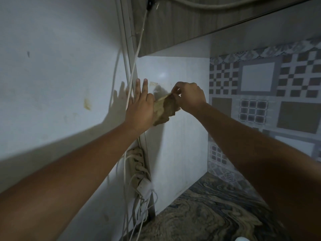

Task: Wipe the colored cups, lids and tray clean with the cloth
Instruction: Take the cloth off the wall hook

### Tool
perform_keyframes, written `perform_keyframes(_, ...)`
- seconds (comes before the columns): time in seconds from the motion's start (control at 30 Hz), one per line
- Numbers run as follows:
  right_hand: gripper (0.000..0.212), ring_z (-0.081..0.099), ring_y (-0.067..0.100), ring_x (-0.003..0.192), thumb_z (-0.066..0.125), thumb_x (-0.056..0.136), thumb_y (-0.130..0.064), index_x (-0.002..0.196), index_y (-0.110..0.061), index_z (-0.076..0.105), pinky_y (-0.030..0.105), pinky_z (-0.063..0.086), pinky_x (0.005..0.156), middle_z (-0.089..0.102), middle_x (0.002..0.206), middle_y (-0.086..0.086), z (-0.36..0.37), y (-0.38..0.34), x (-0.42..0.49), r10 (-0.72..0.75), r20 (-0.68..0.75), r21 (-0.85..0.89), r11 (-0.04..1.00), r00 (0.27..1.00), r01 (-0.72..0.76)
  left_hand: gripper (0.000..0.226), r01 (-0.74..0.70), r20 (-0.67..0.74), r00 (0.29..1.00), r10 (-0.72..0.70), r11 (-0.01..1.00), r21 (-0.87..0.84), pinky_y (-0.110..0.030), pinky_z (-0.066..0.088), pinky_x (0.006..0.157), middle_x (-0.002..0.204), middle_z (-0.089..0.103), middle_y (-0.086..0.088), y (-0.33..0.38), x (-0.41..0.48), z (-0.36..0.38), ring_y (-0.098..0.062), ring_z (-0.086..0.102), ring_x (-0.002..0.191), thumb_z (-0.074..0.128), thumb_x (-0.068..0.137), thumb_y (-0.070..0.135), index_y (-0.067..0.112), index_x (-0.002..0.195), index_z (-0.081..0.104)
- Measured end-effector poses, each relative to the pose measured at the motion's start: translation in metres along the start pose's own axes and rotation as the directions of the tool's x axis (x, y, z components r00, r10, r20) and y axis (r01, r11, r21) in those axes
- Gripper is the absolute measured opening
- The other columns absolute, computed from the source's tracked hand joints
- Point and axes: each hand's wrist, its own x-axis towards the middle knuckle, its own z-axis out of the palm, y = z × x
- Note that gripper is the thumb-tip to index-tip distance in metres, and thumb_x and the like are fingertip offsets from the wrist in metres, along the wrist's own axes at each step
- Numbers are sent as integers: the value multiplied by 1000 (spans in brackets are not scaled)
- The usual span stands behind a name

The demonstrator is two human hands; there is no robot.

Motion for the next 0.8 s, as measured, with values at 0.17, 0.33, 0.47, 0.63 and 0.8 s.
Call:
perform_keyframes(0.17, 11, 71, 16, 86, 65, 95, -26, 102, -26, 73, 29, 56, 72, 77, 96, -5, -35, 2, -22, -93, -5, -11, 996, 996, 93, 41, 32, 93, 996, -10, 971, -237, -36, 48, 68, 96, 63, -7, 27, -10, -28, -28, 64, 85, 62, 85, 12, 12, 122, 43)
perform_keyframes(0.33, 12, 71, 15, 86, 66, 94, -26, 104, -26, 73, 36, 60, 76, 76, 98, -5, -63, 12, -50, -107, 143, -108, 986, 984, 123, 27, 7, 204, 969, 142, 803, -596, -34, 41, 62, 79, 52, -5, 48, -23, -29, -21, 51, 70, 53, 83, -3, 22, 88, 41)
perform_keyframes(0.47, 12, 70, 10, 84, 68, 93, -23, 103, -24, 74, 31, 59, 76, 76, 97, -4, -78, 30, -77, -75, 286, -158, 980, 955, 125, 44, 192, 474, 829, 297, 645, -740, -33, 55, 91, 107, 68, 6, 70, -31, -23, -13, 64, 105, 58, 84, -8, 34, 92, 70)
perform_keyframes(0.63, 13, 71, 8, 76, 75, 88, -20, 101, -20, 76, 25, 57, 68, 76, 89, -1, -82, 70, -127, 62, 427, -80, 996, 902, -31, 53, 332, 567, 748, 344, 546, -769, -23, 56, 79, 124, 67, 9, 109, -56, -10, 6, 61, 101, 58, 86, -6, 28, 126, 68)
perform_keyframes(0.8, 18, 70, 5, 66, 75, 90, -32, 103, -20, 74, 17, 53, 54, 78, 88, 1, -91, 113, -189, 278, 504, 26, 941, 818, -336, 59, 535, 632, 722, 282, 352, -768, -16, 42, 48, 121, 69, 2, 144, -79, 7, 6, 61, 57, 53, 84, -12, 20, 132, 63)
